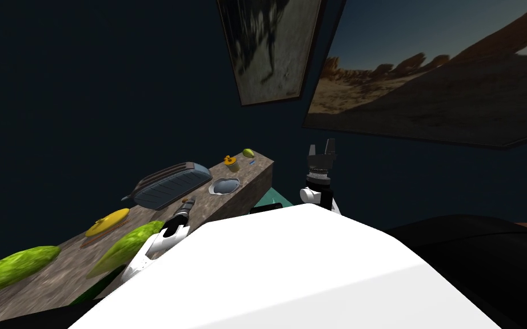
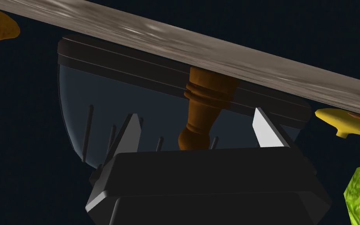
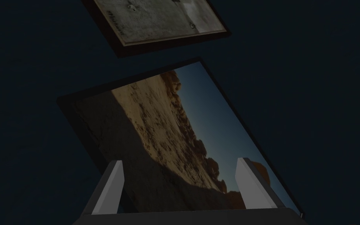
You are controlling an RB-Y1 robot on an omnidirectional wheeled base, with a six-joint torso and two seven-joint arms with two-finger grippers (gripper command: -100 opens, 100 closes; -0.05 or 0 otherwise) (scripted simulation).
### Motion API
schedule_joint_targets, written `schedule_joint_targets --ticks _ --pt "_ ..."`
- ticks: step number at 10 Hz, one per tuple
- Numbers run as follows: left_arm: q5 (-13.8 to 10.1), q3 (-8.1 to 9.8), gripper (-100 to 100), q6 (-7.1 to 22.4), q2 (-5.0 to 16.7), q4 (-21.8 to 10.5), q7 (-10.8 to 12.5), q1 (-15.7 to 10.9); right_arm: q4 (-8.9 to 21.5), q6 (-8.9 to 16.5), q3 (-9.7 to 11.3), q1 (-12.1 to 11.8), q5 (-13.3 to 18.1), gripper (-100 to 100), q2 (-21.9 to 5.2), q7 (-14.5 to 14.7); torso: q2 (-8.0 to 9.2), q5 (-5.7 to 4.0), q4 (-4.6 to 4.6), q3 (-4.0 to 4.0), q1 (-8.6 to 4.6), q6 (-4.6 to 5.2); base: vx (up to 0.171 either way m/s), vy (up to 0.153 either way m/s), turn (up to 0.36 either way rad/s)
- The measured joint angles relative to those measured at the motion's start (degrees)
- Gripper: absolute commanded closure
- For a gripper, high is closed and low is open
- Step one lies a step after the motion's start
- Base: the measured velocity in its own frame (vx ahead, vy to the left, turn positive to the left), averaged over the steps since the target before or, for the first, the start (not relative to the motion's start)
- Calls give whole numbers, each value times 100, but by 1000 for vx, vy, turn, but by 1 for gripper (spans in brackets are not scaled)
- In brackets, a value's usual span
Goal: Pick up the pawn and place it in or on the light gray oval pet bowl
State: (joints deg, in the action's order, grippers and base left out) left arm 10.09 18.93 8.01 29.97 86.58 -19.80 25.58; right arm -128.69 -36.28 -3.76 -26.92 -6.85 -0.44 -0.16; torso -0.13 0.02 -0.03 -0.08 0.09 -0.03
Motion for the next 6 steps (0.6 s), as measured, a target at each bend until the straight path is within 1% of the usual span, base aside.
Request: schedule_joint_targets --ticks 4,5,6 --pt "8 -1 100 7 7 -2 -14 5 0 0 0 1 0 0 0 0 20 3 9 15 -5 -1 0 0 0" --pt "9 -1 0 7 7 -2 -15 5 0 0 0 1 0 0 0 0 21 3 10 15 -5 -1 0 0 0" --pt "9 -1 100 7 7 -2 -15 5 0 0 0 1 0 0 0 0 22 3 10 16 -4 -1 0 0 0"
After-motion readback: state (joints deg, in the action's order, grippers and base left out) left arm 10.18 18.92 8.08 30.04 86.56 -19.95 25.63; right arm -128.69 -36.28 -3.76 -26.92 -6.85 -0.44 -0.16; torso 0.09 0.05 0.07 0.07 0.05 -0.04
